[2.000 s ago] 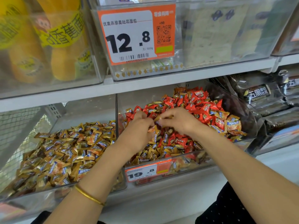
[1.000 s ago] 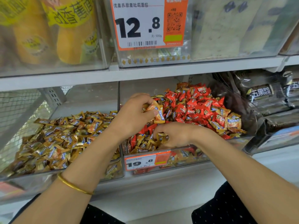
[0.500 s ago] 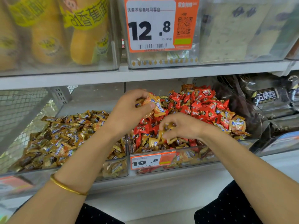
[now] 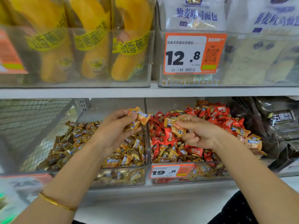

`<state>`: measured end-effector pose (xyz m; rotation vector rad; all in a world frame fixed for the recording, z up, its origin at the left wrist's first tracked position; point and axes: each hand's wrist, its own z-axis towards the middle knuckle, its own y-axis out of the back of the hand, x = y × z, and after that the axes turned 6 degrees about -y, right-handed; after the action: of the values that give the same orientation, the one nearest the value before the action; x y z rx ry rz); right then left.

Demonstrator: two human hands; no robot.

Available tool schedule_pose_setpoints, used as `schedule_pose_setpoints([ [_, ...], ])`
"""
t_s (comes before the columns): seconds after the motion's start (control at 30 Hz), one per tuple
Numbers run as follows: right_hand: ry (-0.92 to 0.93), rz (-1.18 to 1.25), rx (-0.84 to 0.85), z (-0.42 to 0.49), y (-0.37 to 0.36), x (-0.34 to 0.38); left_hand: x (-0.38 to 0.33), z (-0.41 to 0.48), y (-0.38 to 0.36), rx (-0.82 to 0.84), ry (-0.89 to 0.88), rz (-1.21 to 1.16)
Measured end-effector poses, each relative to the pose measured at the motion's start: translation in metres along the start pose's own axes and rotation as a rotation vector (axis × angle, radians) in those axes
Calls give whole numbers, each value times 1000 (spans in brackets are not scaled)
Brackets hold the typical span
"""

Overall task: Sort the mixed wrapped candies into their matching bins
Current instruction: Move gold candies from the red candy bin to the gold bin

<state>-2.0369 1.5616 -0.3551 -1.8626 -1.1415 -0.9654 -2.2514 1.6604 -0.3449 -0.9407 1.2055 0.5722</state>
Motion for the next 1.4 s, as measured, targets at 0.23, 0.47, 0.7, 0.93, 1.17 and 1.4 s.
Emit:
schedule_pose_setpoints([
  [0.23,46,-184,-114,15,-10,-4,7,4,8,-61,29,-70],
  [0.47,114,-89,-104,13,-9,-2,9,6,7,-58,44,-92],
  [0.7,110,-381,-112,17,-18,-9,10,5,10,-74,66,-109],
  [0.93,137,-887,-95,-17,3,-1,12,6,12,-64,66,-106],
  [1.17,76,-1062,-34,-4,-3,-18,17,5,5,-44,73,-63],
  [1.4,183,-1028,-95,6,-12,-22,16,6,5,-63,68,-88],
])
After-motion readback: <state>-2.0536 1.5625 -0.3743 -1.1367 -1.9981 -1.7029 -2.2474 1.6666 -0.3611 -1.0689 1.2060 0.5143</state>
